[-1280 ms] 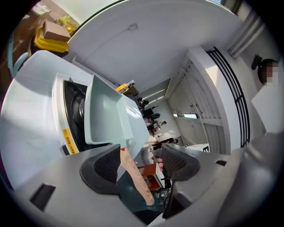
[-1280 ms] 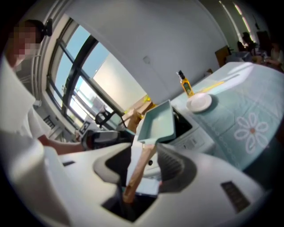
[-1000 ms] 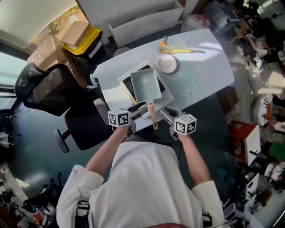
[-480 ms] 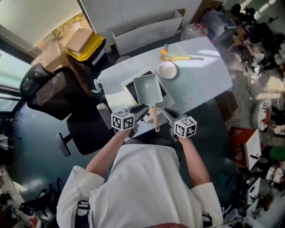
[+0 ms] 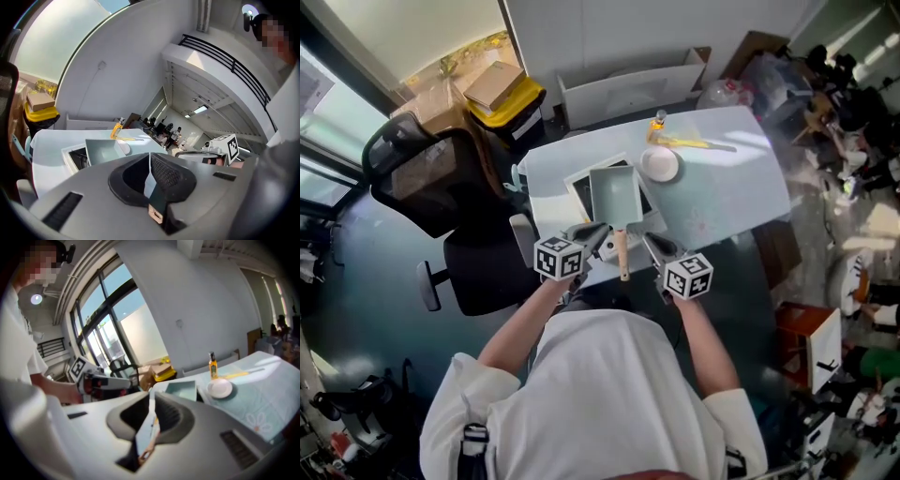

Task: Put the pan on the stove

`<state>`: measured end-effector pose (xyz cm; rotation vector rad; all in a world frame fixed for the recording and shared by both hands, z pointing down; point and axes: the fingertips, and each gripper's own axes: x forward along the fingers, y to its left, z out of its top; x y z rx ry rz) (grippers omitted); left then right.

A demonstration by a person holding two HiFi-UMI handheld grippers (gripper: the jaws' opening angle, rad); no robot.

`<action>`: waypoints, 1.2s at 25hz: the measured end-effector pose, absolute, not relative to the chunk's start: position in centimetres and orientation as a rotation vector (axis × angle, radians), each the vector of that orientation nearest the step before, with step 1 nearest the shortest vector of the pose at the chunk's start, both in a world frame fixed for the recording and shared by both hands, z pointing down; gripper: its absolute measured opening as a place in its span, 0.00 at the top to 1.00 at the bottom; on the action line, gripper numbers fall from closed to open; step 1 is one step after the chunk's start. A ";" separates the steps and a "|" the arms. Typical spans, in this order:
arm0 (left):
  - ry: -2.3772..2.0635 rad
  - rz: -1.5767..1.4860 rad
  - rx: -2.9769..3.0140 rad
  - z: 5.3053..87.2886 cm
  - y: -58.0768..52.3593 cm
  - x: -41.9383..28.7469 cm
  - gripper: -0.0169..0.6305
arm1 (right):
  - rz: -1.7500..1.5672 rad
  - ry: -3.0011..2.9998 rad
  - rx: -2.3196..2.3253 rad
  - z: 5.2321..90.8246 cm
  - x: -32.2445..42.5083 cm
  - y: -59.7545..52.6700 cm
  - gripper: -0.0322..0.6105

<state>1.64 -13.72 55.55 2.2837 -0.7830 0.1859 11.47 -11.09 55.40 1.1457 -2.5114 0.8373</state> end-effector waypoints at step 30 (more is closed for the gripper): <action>-1.183 0.143 2.338 49.5 -6.3 2.6 0.93 | 0.566 -2.662 1.014 50.2 15.6 -6.5 0.89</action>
